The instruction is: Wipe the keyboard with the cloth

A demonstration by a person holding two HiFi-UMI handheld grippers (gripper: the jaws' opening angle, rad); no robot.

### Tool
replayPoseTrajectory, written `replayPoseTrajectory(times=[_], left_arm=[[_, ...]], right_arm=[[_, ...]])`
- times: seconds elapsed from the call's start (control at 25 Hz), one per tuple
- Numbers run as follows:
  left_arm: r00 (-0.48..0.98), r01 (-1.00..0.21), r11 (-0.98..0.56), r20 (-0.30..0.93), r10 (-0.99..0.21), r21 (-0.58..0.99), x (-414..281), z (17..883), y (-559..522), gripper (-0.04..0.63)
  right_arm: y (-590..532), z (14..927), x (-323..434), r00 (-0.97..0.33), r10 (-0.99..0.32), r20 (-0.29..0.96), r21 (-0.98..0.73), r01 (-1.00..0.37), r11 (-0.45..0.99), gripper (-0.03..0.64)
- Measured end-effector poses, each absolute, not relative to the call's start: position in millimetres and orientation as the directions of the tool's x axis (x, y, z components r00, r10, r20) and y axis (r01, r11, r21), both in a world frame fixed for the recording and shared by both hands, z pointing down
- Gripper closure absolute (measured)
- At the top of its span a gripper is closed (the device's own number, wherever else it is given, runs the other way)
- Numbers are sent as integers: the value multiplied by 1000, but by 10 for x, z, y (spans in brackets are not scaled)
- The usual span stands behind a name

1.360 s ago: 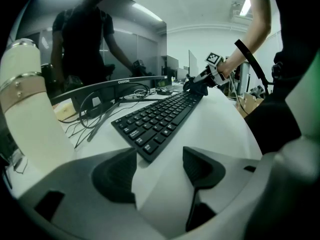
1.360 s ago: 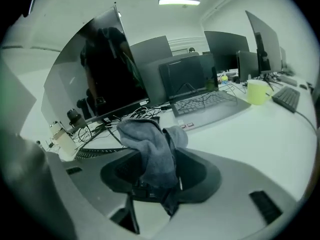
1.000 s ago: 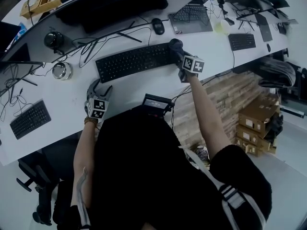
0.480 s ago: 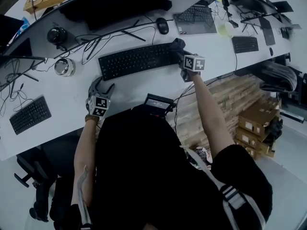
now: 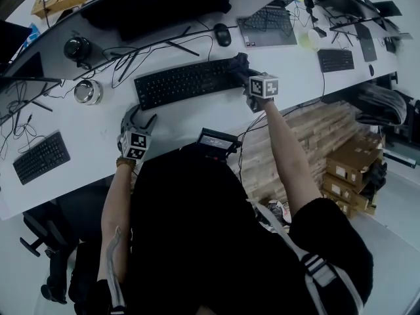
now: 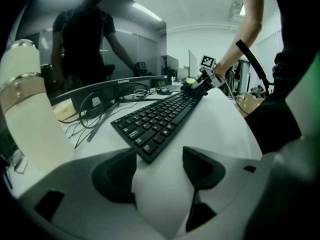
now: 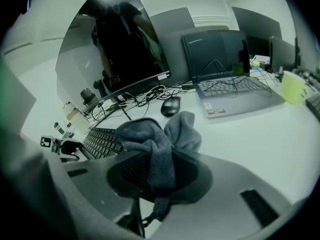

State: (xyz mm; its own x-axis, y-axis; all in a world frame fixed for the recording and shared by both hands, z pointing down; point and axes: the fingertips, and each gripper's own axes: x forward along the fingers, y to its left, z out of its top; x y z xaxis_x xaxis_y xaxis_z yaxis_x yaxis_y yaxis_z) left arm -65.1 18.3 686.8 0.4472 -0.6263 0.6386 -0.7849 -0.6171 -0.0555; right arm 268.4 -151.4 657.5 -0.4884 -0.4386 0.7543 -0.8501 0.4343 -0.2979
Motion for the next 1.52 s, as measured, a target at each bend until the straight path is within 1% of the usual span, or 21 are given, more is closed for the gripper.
replayPoseTrajectory(times=[0.4,0.56,0.76,1.0,1.24,1.52], left_arm=[[447,-786,-616,635,-630,-57,-645,6861,177,311],[447,-786,-616,634,-631,-59,-657,6859,172,311],[448,-786,-616,631,-633,-60,-641,6852,170,311],[445,-786,-615,637,-629,-58,-650,6856,181,311],[454,-784,-618,626,-634,-58,-642,6858,158,311],[450,-785,-617,633,-630,-57,-653,6870,178,311]], right_arm=[[-1468,6577,2531,-510,-403,760,-289,-820,494,522],[-1457,6576,2481,-530,-375,760,-308,-803,511,522],[-1393,6582,2316,-562,-332,758,-317,-762,565,522],[-1369,6583,2254,-555,-320,768,-292,-748,596,522],[-1270,6610,1974,-583,-244,775,-277,-661,698,522],[-1216,6618,1839,-589,-235,773,-270,-640,719,522]])
